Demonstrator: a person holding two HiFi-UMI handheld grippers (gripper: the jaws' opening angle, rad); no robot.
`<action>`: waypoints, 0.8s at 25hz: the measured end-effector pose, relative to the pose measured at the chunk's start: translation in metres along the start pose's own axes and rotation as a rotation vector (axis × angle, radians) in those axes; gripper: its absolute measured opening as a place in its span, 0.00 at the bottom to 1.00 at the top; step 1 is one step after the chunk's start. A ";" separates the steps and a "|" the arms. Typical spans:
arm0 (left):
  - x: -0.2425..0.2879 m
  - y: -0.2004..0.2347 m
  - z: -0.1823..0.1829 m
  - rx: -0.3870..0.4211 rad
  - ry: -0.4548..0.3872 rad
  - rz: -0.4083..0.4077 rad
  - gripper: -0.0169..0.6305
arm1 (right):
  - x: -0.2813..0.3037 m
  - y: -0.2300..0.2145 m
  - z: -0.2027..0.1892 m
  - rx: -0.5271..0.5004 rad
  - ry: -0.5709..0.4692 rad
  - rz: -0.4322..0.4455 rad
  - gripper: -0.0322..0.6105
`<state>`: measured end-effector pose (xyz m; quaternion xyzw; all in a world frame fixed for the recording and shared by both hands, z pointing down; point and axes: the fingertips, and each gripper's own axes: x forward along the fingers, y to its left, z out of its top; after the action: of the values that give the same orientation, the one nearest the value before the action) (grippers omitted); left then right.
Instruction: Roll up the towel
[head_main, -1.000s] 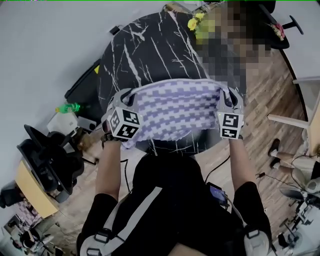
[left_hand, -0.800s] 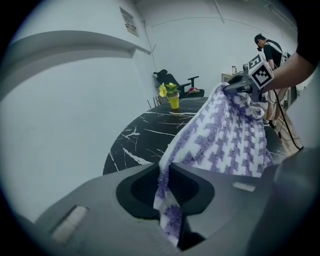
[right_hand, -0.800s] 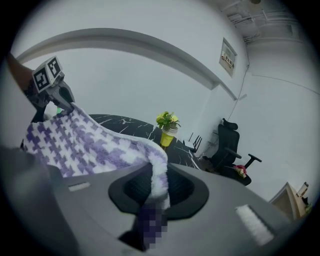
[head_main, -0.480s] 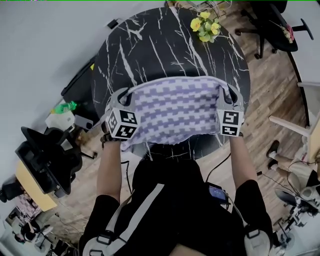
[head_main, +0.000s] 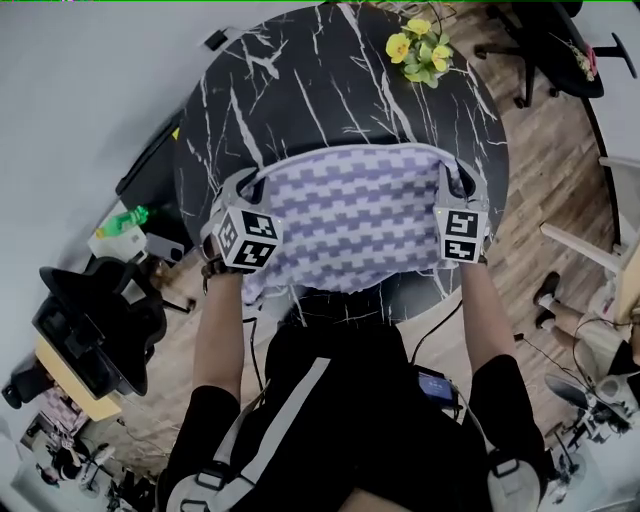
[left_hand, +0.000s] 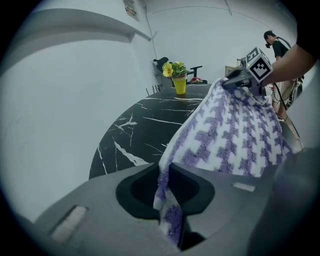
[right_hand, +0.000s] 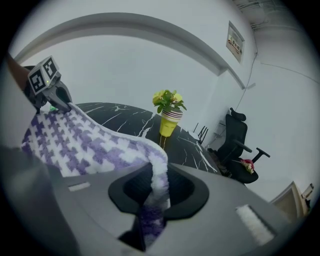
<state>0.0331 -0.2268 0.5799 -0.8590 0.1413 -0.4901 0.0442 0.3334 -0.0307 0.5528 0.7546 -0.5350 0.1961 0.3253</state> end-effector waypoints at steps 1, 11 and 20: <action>0.003 0.000 -0.001 -0.001 0.002 -0.003 0.11 | 0.003 0.000 -0.001 0.003 0.003 0.000 0.15; 0.014 0.004 -0.012 -0.026 0.018 -0.007 0.25 | 0.021 0.013 -0.007 0.013 0.038 0.028 0.34; -0.005 0.009 -0.013 -0.049 -0.011 0.037 0.42 | 0.008 0.026 -0.002 0.008 0.030 0.048 0.40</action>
<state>0.0178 -0.2337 0.5807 -0.8597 0.1690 -0.4808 0.0329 0.3119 -0.0406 0.5664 0.7399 -0.5471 0.2174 0.3255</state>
